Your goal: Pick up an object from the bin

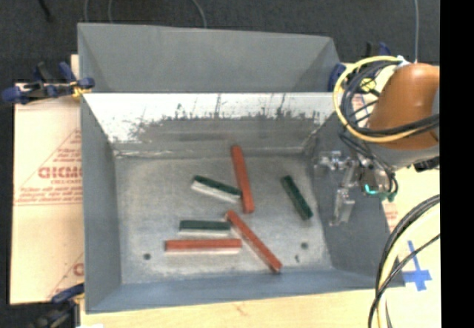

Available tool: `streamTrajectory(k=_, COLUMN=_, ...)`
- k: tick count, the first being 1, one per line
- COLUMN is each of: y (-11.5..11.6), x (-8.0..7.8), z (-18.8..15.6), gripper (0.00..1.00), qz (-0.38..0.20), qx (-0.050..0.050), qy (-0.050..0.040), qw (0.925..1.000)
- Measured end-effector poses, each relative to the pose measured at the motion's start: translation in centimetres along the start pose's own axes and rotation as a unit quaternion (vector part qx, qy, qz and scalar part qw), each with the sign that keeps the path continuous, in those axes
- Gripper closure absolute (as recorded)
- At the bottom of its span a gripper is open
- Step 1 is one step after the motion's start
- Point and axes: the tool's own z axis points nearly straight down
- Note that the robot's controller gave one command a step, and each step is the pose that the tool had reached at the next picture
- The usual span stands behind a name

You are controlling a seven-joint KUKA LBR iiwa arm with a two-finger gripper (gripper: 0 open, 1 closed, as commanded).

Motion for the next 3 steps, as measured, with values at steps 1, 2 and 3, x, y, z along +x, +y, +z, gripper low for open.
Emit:
streamTrajectory(k=1, y=2.5, x=-1.5, z=4.5, gripper=0.00, qz=0.024, qx=0.000, qy=-0.0033, qw=0.9997)
streamTrajectory(k=2, y=2.7, x=1.6, z=6.2, gripper=1.00, qz=0.068, qx=0.000, qy=0.0003, qw=0.9977)
streamTrajectory(k=3, y=2.7, x=1.6, z=6.2, gripper=1.00, qz=0.067, qx=0.000, qy=0.0004, qw=0.9977)
